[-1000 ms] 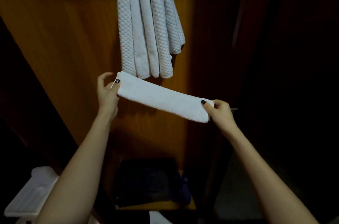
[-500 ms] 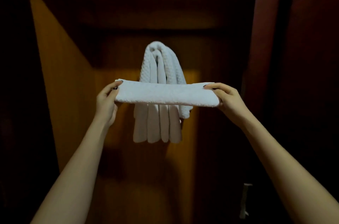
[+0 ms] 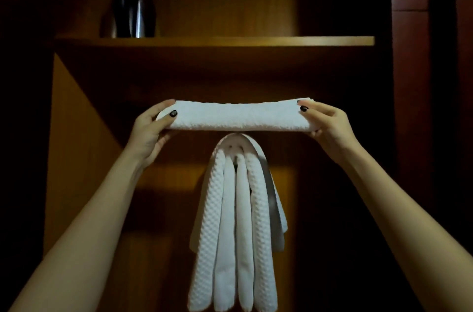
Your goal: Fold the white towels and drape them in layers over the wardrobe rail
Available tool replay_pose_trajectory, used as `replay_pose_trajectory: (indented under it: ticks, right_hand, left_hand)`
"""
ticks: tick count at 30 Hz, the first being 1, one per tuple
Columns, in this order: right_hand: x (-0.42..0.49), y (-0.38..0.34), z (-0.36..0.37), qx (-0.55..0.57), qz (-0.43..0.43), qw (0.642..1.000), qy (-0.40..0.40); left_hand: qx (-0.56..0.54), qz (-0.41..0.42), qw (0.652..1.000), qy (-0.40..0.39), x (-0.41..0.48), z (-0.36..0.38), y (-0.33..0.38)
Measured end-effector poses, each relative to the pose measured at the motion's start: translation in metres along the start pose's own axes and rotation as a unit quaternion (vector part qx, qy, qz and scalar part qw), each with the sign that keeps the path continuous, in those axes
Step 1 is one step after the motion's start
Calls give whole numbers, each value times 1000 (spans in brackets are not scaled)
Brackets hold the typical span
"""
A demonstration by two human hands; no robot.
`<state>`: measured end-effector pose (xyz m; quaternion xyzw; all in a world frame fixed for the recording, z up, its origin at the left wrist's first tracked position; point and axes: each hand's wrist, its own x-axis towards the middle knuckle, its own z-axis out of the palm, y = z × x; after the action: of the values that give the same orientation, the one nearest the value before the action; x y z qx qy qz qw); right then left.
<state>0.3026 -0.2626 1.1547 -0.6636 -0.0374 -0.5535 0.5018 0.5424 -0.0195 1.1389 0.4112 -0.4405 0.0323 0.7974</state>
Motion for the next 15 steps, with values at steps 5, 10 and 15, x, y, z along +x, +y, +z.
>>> replay_pose_trajectory:
  ticks: [5, 10, 15]
  right_hand:
    - [46, 29, 4, -17, 51, 999, 2]
    - [72, 67, 10, -26, 144, 989, 7]
    - [90, 113, 15, 24, 217, 976, -2]
  left_hand:
    - [1, -37, 999, 12, 56, 10, -25]
    - [-4, -103, 994, 22, 91, 2, -76]
    - [-23, -167, 984, 63, 115, -6, -126]
